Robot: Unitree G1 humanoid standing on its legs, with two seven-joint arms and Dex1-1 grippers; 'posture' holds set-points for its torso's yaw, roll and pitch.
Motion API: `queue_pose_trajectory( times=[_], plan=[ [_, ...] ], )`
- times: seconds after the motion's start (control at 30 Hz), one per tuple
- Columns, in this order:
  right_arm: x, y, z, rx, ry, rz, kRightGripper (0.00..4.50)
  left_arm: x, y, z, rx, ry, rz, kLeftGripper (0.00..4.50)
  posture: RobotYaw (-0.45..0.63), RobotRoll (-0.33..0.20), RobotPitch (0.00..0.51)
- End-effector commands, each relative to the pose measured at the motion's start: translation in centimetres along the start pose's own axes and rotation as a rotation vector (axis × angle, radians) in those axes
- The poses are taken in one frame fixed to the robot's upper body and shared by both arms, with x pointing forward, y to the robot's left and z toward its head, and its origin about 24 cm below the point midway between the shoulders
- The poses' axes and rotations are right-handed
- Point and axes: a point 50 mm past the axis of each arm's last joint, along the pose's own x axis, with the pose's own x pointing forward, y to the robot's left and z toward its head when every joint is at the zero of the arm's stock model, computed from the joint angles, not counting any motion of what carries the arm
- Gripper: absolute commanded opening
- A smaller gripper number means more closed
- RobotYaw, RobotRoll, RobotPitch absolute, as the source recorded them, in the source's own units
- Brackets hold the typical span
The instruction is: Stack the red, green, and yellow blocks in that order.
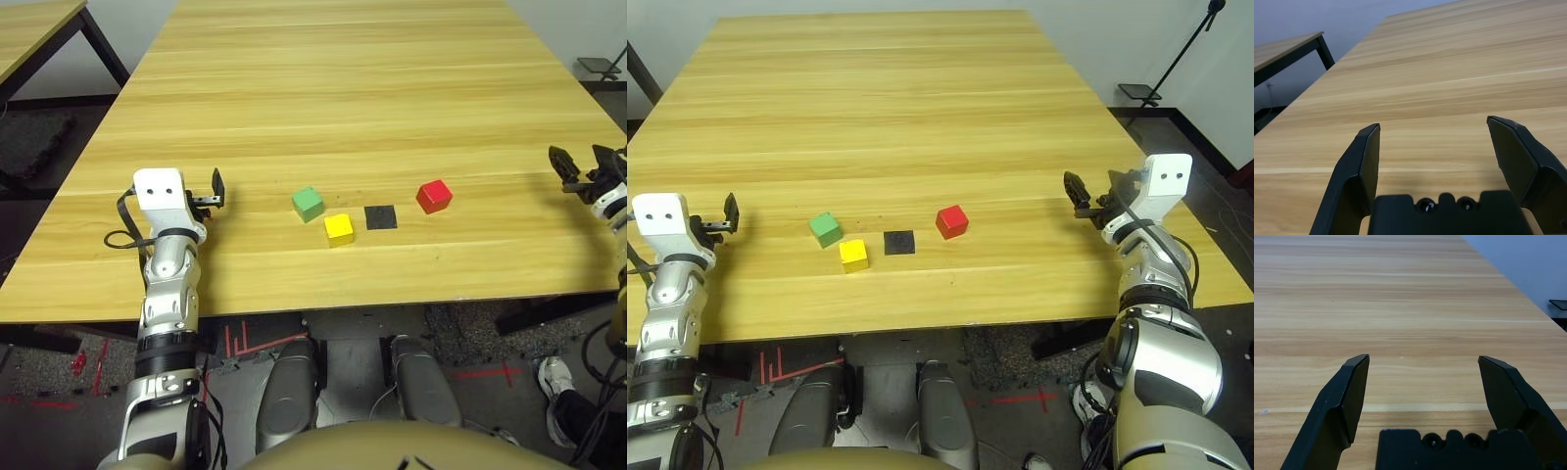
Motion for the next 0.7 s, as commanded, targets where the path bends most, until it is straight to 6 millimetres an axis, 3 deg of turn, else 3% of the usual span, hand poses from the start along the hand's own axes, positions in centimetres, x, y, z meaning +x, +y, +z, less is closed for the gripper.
queue_pose_trajectory(
  times=[0.03, 0.1, 0.23, 0.33, 0.5, 0.7],
  plan=[
    [0.1, -0.1, 0.1, 0.03, 0.001, -0.027, 4.5, -0.3, -0.1, -0.6, 0.009, 0.026, -0.004, 4.45, 0.21, -0.127, 0.072],
    [0.1, -0.4, 0.4, 0.015, 0.011, -0.023, 4.5, -0.3, -0.3, -0.7, 0.012, 0.03, -0.038, 4.45, 0.21, -0.124, 0.077],
    [1.9, 1.2, 3.5, -0.185, 0.155, 0.282, 4.5, 0.0, -1.2, 3.7, -0.058, -0.011, -0.244, 4.45, 0.2, -0.126, 0.107],
    [2.5, 2.9, 4.1, -0.367, 0.333, 0.503, 4.5, 0.2, -2.2, 5.5, -0.007, 0.035, -0.41, 4.45, 0.21, -0.14, 0.121],
    [4.0, 7.5, 5.9, -0.527, 0.415, 0.923, 4.5, -0.4, -5.0, 9.4, 0.012, 0.084, -0.762, 4.45, 0.27, -0.181, 0.113],
    [5.1, 11.5, 6.6, -0.679, 0.497, 1.197, 4.5, -1.6, -7.0, 11.2, 0.063, 0.12, -0.98, 4.45, 0.34, -0.199, 0.103]
  ],
)
